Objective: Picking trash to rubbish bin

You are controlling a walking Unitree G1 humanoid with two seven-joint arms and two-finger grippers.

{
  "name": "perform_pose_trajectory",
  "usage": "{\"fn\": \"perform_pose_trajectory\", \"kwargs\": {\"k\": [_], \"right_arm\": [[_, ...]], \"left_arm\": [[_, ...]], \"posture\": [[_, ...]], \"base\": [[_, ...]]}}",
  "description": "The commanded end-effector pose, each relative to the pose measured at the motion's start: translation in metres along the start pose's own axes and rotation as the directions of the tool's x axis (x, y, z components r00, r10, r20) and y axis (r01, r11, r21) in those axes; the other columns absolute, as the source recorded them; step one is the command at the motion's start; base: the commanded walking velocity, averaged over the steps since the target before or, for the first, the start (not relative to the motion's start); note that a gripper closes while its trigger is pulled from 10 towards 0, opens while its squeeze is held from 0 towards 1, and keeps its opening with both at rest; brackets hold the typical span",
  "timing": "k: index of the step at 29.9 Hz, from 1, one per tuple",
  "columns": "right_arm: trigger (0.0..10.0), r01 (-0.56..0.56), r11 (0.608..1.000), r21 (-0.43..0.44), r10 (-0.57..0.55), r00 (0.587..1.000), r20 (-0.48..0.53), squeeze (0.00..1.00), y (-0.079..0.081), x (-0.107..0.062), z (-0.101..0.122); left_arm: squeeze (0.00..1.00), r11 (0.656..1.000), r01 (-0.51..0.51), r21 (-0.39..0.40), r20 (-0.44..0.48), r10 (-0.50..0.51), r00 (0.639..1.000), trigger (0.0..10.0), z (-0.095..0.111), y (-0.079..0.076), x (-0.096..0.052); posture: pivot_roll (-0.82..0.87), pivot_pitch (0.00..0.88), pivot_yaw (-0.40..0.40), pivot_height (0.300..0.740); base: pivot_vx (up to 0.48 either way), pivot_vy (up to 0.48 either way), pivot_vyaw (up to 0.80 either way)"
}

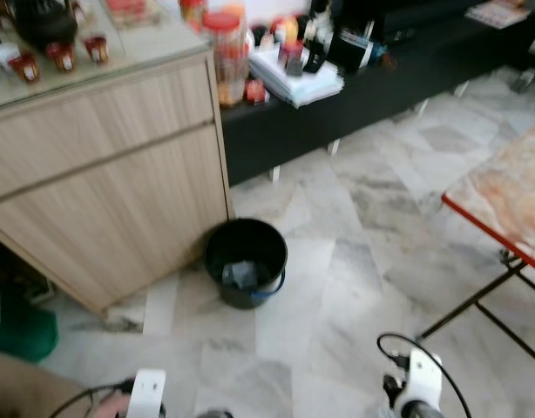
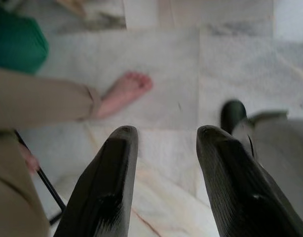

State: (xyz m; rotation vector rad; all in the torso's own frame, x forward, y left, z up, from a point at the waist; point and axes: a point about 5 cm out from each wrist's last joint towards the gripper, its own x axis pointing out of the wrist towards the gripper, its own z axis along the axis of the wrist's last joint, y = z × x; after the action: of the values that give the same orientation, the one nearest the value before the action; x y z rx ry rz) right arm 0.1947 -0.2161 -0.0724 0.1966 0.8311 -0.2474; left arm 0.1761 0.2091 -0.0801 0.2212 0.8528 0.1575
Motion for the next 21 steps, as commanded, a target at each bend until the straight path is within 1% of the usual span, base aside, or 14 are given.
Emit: {"fn": "perform_pose_trajectory", "kwargs": {"k": [1,3,13,21], "right_arm": [[10.0,0.026,1.0,-0.003,-0.026,1.0,0.006,0.0,-0.01,-0.002,-0.001],[10.0,0.026,1.0,-0.004,-0.026,1.0,0.006,0.0,-0.01,-0.002,-0.001],[10.0,0.031,0.999,-0.011,-0.031,0.999,0.022,0.0,-0.014,-0.002,0.003],[10.0,0.018,1.0,-0.018,-0.017,0.999,0.047,0.0,-0.013,0.0,0.011]], "left_arm": [[0.0,1.0,0.023,0.016,-0.026,-0.022,0.999,10.0,-0.007,-0.007,-0.003],[0.0,1.0,0.023,0.016,-0.026,-0.022,0.999,10.0,-0.007,-0.007,-0.003],[0.0,1.0,0.016,0.004,-0.042,-0.016,0.999,10.0,-0.014,-0.007,-0.005],[0.0,1.0,0.016,0.0,-0.045,-0.016,0.999,10.0,-0.015,-0.009,-0.005]], "posture": [[0.11,0.185,-0.017,0.74],[0.11,0.185,-0.017,0.74],[0.12,0.188,-0.032,0.74],[0.12,0.191,-0.037,0.74]], "base": [[0.3,0.0,0.0],[0.3,0.0,0.0],[0.297,0.0,0.8],[0.297,0.0,0.8]]}}
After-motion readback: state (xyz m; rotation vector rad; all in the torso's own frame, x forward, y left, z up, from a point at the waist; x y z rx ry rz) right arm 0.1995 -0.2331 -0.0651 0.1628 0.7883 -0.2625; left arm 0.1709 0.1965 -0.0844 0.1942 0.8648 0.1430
